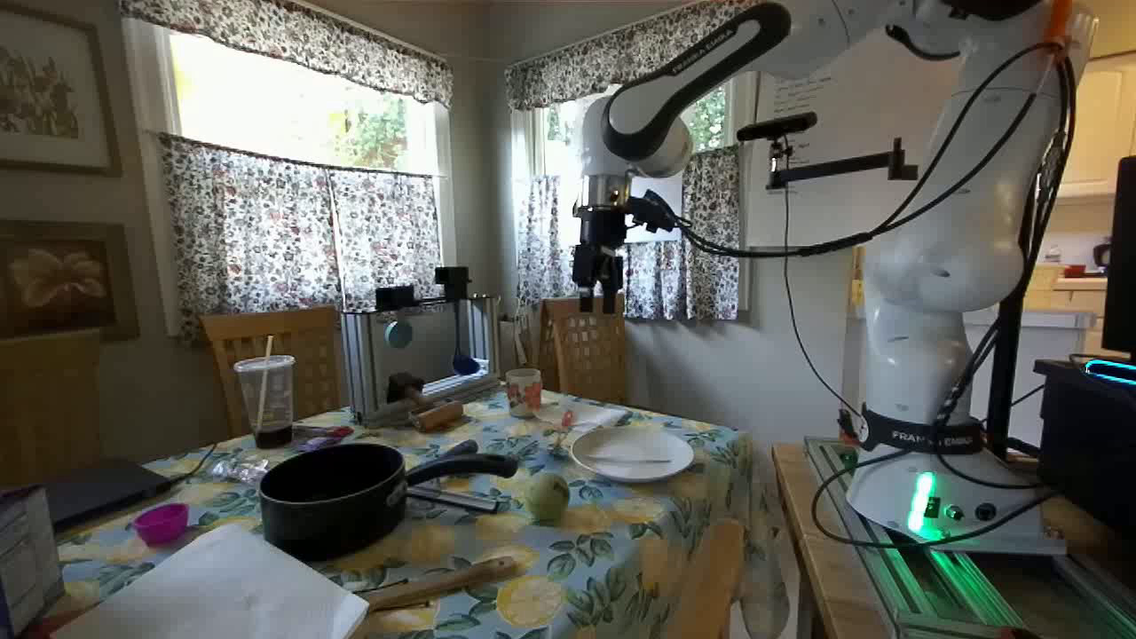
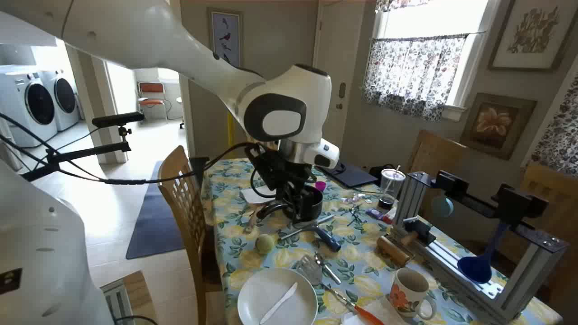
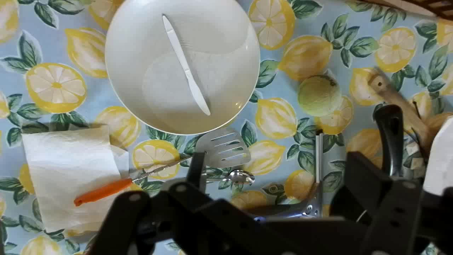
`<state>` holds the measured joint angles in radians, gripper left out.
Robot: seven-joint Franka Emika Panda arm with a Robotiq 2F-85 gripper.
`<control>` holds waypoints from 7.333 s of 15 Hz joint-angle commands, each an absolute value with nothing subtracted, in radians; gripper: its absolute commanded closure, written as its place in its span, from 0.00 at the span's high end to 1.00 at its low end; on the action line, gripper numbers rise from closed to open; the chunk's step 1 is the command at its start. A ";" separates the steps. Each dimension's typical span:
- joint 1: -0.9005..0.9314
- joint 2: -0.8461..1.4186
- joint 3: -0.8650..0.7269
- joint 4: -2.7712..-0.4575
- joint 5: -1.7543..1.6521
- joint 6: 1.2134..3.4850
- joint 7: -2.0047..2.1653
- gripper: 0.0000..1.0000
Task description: Move the pot to the slightly right
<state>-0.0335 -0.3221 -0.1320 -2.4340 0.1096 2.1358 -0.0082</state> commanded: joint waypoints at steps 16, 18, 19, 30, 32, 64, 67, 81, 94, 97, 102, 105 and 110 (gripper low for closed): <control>0.026 0.070 0.014 -2.210 0.050 2.205 -0.014 1.00; 0.036 0.163 0.030 -2.111 0.034 2.171 -0.002 1.00; 0.042 0.202 0.036 -2.068 0.032 2.158 0.001 1.00; 0.153 0.406 0.097 -1.884 0.055 2.173 0.133 1.00; 0.174 0.409 0.104 -1.874 0.054 2.173 0.154 1.00; 0.202 0.609 0.106 -1.674 0.048 2.196 0.124 0.19; 0.217 0.601 0.100 -1.667 0.036 2.187 0.152 0.06; 0.246 0.438 0.070 -1.728 -0.019 2.244 0.296 0.07; 0.286 0.405 0.024 -1.744 -0.191 2.326 0.371 0.07; 0.301 0.401 0.008 -1.753 -0.250 2.362 0.407 0.07; 0.319 0.393 -0.016 -1.786 -0.330 2.408 0.462 0.07; 0.335 0.374 -0.035 -1.816 -0.391 2.452 0.503 0.07; 0.357 0.332 -0.059 -1.867 -0.473 2.497 0.582 0.07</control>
